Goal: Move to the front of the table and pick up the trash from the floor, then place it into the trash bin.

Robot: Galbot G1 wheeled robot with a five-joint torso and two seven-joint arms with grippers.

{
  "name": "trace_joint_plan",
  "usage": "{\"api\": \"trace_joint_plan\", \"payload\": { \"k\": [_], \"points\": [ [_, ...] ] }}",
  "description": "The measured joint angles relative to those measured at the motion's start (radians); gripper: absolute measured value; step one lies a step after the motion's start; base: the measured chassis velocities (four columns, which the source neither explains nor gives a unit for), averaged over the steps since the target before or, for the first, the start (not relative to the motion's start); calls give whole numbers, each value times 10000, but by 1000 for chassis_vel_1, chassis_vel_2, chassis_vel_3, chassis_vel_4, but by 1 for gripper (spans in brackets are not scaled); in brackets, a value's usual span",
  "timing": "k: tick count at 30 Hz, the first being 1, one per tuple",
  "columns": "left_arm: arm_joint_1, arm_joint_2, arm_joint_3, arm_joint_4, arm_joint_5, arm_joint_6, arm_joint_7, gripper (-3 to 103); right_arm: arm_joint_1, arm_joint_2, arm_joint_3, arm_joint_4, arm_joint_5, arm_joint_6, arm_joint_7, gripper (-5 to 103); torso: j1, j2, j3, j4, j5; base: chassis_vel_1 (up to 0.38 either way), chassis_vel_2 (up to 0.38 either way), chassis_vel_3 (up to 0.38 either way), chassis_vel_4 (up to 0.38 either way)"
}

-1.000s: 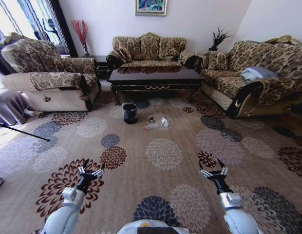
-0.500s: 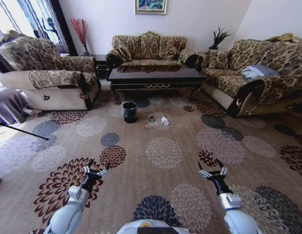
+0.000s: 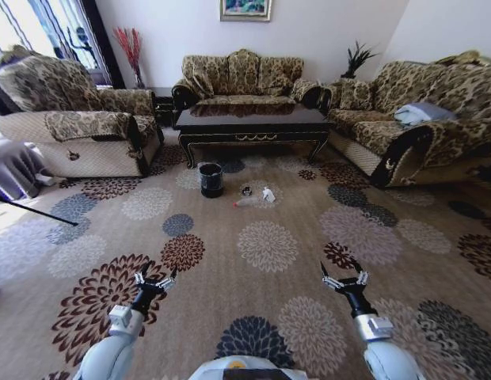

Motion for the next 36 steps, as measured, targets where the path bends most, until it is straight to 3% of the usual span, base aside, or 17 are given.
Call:
{"api": "trace_joint_plan", "payload": {
  "k": [36],
  "points": [
    [-35,-43,42,137,-19,4,-37,100,48,295,-38,-71,-285,250,52,100,-436,-1387,-950,0,0,0,0,0,0]
  ]
}}
